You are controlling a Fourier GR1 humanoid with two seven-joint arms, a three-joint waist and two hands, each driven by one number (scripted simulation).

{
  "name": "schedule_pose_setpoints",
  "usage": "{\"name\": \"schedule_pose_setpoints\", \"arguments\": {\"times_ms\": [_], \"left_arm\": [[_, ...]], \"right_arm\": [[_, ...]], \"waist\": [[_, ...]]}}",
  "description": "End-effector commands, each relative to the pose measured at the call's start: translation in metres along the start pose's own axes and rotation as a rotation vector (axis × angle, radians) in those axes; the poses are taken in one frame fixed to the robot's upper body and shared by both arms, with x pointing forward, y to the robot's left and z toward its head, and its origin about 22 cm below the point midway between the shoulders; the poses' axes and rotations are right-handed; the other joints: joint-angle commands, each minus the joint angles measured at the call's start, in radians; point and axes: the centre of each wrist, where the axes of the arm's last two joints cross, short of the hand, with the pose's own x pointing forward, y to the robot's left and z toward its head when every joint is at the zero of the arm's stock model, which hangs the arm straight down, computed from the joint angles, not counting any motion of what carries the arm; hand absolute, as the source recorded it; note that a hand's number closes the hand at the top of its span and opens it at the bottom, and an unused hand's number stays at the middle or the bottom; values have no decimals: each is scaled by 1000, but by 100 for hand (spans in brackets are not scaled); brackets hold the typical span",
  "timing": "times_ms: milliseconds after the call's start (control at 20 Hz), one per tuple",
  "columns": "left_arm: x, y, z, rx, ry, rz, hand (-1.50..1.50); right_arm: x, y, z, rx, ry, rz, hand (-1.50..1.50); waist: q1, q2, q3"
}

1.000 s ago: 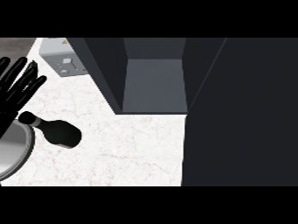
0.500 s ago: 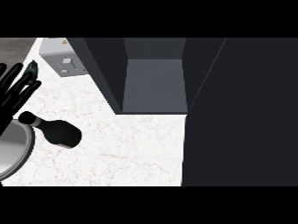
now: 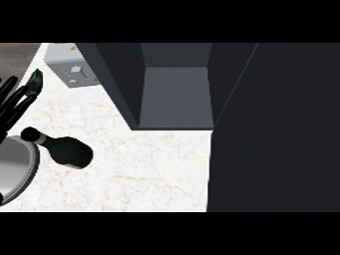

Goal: Pick up the wine, place it into the cabinet and close the cabinet

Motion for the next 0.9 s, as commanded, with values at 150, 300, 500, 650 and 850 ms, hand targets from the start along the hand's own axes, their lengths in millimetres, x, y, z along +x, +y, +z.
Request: {"name": "schedule_pose_setpoints", "arguments": {"times_ms": [150, 300, 500, 650, 850], "left_arm": [[-18, 15, 5, 32, 38, -54, -150], [-24, 44, 4, 44, 55, -51, -150], [-48, 53, 29, 57, 80, -47, -150], [-47, 55, 16, 45, 92, -39, -150], [-55, 67, 39, 68, 100, -44, -150]], "right_arm": [[11, -11, -4, -2, -27, -22, -150], [12, 12, -9, -10, -37, -9, -150], [5, 11, 8, 1, -18, -12, -150], [5, 16, 9, 22, -16, -10, -150], [11, 13, 4, 26, -3, -7, -150]], "waist": [[0, 1, 0], [-3, 1, 0], [-5, 1, 0], [-6, 1, 0], [-8, 2, -1]]}}
